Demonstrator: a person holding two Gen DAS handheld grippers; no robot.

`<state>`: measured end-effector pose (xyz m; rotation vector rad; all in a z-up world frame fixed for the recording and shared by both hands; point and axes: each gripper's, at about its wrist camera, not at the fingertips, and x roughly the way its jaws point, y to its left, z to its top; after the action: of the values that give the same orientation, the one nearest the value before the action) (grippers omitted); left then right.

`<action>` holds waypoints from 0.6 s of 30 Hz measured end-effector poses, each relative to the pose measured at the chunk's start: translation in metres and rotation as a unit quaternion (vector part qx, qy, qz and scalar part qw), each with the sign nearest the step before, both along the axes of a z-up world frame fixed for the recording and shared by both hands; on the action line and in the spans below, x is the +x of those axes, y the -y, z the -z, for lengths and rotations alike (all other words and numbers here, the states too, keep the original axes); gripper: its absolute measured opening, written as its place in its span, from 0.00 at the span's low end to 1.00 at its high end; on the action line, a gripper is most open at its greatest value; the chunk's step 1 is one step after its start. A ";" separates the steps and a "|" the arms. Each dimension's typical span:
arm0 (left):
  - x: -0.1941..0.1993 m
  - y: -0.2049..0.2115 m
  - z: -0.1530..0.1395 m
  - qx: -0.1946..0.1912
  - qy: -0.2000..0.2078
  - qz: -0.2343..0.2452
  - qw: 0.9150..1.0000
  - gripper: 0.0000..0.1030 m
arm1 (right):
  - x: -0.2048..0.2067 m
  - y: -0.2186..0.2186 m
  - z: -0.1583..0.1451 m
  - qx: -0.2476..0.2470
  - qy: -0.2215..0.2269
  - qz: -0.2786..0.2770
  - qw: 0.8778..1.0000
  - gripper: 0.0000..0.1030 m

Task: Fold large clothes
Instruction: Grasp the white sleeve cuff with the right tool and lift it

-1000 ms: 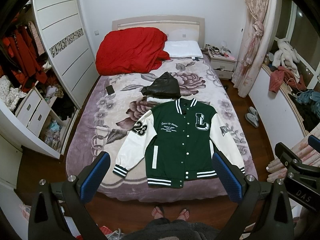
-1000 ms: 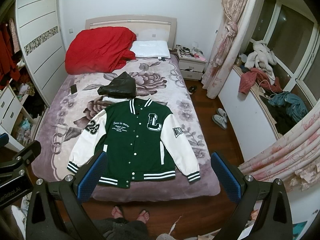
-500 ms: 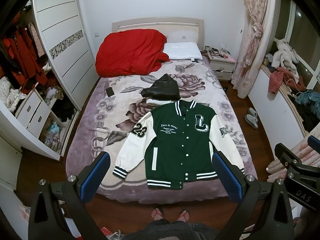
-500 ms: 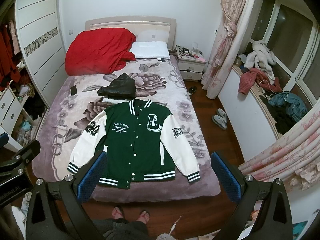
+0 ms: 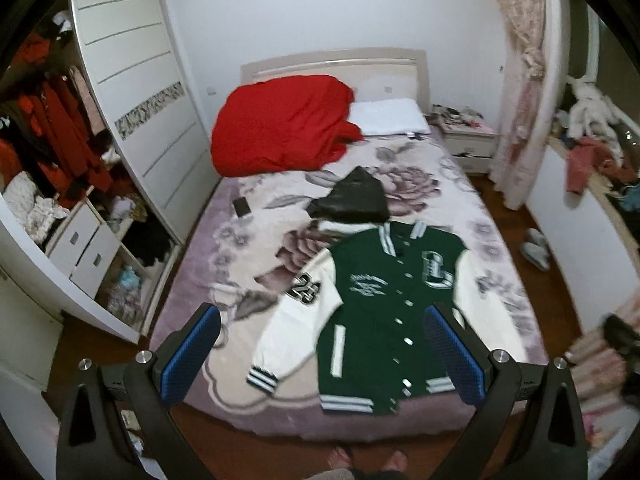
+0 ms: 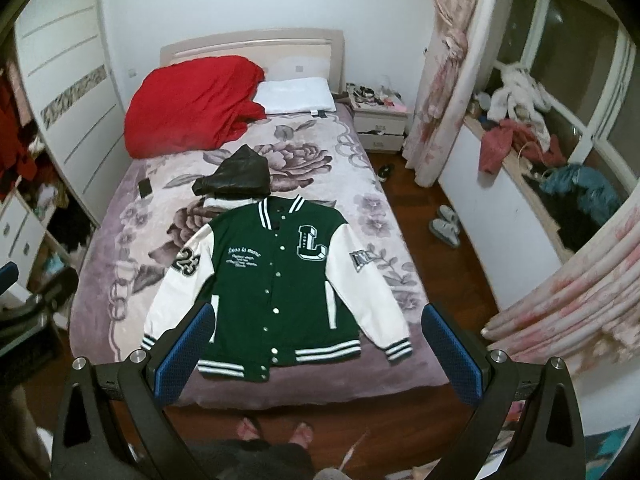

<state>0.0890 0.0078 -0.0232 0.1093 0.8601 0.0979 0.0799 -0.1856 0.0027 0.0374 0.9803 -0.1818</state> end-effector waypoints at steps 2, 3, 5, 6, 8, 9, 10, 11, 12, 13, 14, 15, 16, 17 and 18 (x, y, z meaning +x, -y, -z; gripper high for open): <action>0.022 0.000 0.030 0.014 -0.002 -0.004 1.000 1.00 | 0.016 0.019 0.025 0.014 -0.014 0.028 0.999 1.00; 0.039 0.002 0.050 0.025 -0.006 -0.005 1.000 1.00 | 0.027 0.032 0.043 0.021 -0.027 0.050 0.998 1.00; 0.051 0.003 0.082 0.037 -0.016 -0.008 0.999 1.00 | 0.045 0.063 0.081 0.049 -0.047 0.098 0.993 1.00; 0.062 0.009 0.104 0.046 -0.028 -0.007 0.999 1.00 | 0.049 0.081 0.102 0.064 -0.054 0.121 0.989 0.99; 0.074 0.016 0.136 0.055 -0.045 -0.008 0.997 1.00 | 0.052 0.121 0.151 0.092 -0.086 0.162 0.979 0.75; 0.085 0.024 0.159 0.057 -0.059 -0.006 0.997 1.00 | 0.054 0.141 0.177 0.108 -0.105 0.182 0.972 0.69; 0.088 0.027 0.175 0.059 -0.066 -0.006 0.996 1.00 | 0.060 0.161 0.201 0.121 -0.120 0.202 0.964 0.68; 0.094 0.034 0.195 0.064 -0.074 -0.008 0.995 1.00 | 0.059 0.179 0.221 0.130 -0.128 0.219 0.959 0.68; 0.102 0.041 0.215 0.067 -0.085 -0.008 0.994 1.00 | 0.064 0.202 0.249 0.143 -0.137 0.241 0.950 0.69; 0.110 0.049 0.235 0.071 -0.100 -0.011 0.992 1.00 | 0.066 0.223 0.277 0.148 -0.147 0.262 0.942 0.69; 0.117 0.057 0.255 0.075 -0.116 -0.015 0.990 1.00 | 0.064 0.250 0.308 0.155 -0.156 0.286 0.933 0.72; 0.127 0.065 0.275 0.075 -0.133 -0.019 0.988 1.00 | 0.066 0.271 0.337 0.173 -0.164 0.306 0.921 0.76; 0.137 0.074 0.295 0.076 -0.148 -0.025 0.986 1.00 | 0.065 0.295 0.369 0.193 -0.171 0.323 0.911 0.81; 0.135 0.074 0.309 0.079 -0.158 -0.029 0.984 1.00 | 0.063 0.321 0.398 0.207 -0.175 0.336 0.902 0.81; 0.144 0.082 0.335 0.082 -0.178 -0.037 0.980 1.00 | 0.065 0.340 0.434 0.223 -0.185 0.346 0.893 0.82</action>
<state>0.2329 -0.0744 -0.3583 0.2538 1.2140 0.2243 0.1446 -0.5258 -0.4317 0.8102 1.3445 -0.6320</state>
